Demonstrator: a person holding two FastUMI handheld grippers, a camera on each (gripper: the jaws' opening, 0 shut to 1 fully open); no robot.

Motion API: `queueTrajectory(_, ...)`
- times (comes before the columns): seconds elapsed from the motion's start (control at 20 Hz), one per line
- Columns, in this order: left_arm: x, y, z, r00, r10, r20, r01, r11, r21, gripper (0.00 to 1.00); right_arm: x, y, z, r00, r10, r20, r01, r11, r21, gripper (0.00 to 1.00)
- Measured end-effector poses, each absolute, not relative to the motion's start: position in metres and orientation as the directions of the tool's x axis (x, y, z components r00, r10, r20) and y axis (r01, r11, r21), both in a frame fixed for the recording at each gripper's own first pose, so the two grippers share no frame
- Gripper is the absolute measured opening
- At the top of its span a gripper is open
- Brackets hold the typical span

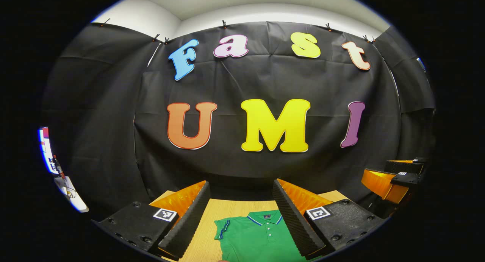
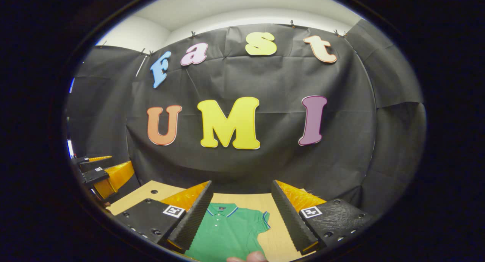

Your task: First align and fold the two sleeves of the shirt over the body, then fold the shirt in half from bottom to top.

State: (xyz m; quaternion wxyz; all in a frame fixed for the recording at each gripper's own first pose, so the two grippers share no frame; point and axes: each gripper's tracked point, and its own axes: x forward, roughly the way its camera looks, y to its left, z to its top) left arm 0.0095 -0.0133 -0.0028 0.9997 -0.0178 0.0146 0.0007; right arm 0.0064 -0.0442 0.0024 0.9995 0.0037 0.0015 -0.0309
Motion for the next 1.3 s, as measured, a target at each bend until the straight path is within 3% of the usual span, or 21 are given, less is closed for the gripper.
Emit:
queueTrajectory(0.3, 0.016, -0.021, 0.000, 1.000, -0.004, -0.020, 0.004, 1.000, -0.022, 1.00, 0.031, -0.069, -0.027, 0.994, -0.068, -0.080, 0.070, 0.997, 0.013, 0.95)
queueTrajectory(0.8, 0.024, -0.033, -0.010, 0.999, 0.008, -0.051, -0.010, 0.999, -0.042, 1.00, 0.106, -0.116, -0.151, 0.940, -0.044, -0.339, 0.031, 0.999, -0.042, 0.95)
queueTrajectory(1.3, 0.035, -0.028, -0.030, 0.990, 0.085, -0.113, -0.090, 0.995, -0.045, 1.00, 0.198, -0.160, -0.304, 0.786, -0.023, -0.618, -0.012, 0.998, -0.054, 0.96)
